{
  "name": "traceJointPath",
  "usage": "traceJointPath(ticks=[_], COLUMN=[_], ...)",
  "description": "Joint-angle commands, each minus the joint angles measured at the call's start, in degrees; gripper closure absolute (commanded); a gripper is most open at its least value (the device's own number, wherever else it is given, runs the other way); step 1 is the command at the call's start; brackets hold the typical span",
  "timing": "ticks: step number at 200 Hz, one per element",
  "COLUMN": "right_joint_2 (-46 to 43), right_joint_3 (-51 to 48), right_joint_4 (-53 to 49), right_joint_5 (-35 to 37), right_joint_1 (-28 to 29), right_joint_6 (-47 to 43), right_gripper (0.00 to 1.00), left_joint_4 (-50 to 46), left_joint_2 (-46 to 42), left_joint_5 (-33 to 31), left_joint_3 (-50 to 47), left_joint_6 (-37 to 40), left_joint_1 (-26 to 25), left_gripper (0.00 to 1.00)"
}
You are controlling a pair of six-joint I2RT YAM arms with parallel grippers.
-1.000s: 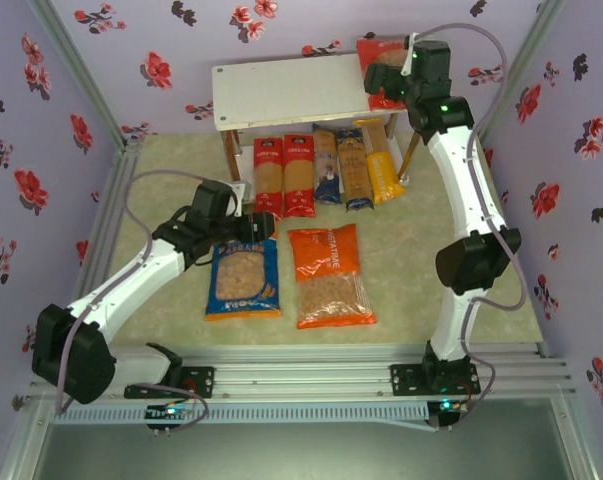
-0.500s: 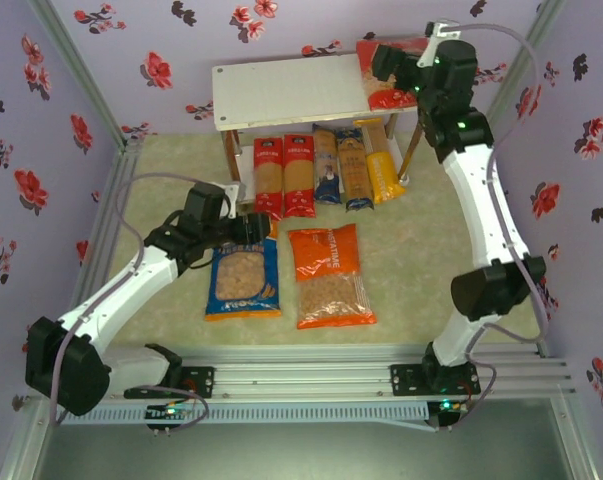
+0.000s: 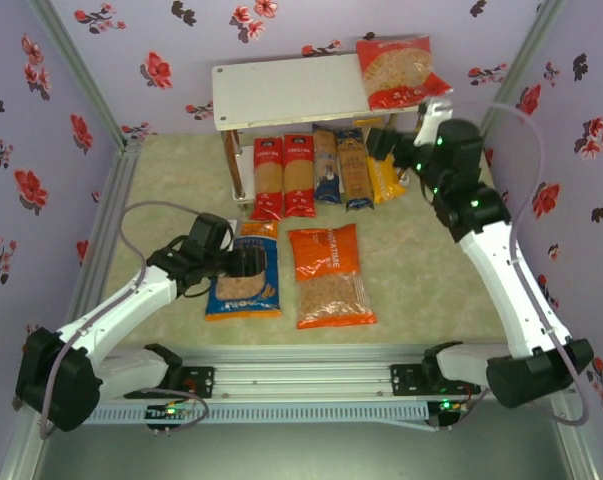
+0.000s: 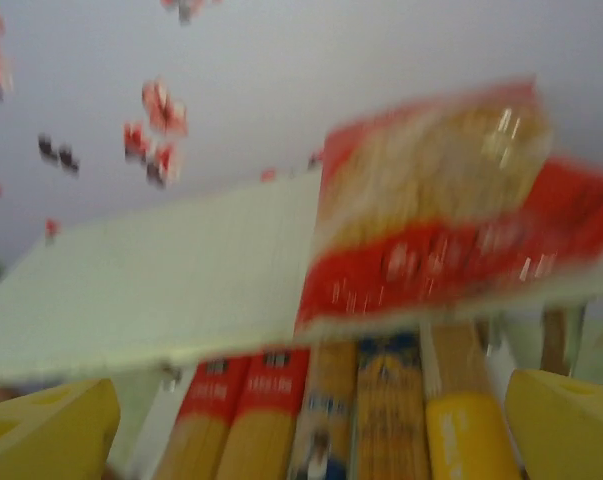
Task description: Place and organize the pasta boxes and bags onto the shelf
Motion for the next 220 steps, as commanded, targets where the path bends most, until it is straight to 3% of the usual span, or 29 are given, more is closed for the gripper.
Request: traceJointPath(ticks=[1,45,78,159,220], right_joint_2=[-5.0,-12.3,-12.9,-13.8,-14.4], right_joint_3=[-7.1,-16.6,-15.4,-16.8,-16.7], right_joint_4=[-1.1,0.7,-3.8,-3.2,-4.1], right_joint_5=[-1.7,-1.1,1.0,1.9,4.0], right_joint_1=[2.0,2.6,2.6,2.6,2.6], right_joint_6=[1.3,4.5,2.4,1.2,-0.7], right_gripper=[0.01,0.01,0.01,0.01,0.01], left_joint_4=[-3.5,-1.9,-1.4,-0.1,-4.5], left_joint_2=[-2.6,-1.7,2.8,9.6,14.9], left_joint_5=[-4.2,-8.0,-9.8,-11.0,-12.6], left_joint_3=[-2.5,-4.8,-2.8,0.3,4.4], left_joint_6=[-3.2,-4.9,-3.3,-1.1,1.5], left_joint_1=[-1.0,-1.2,-1.2,-0.9,-0.8], left_gripper=[0.17,0.14,0.14,0.08,0.08])
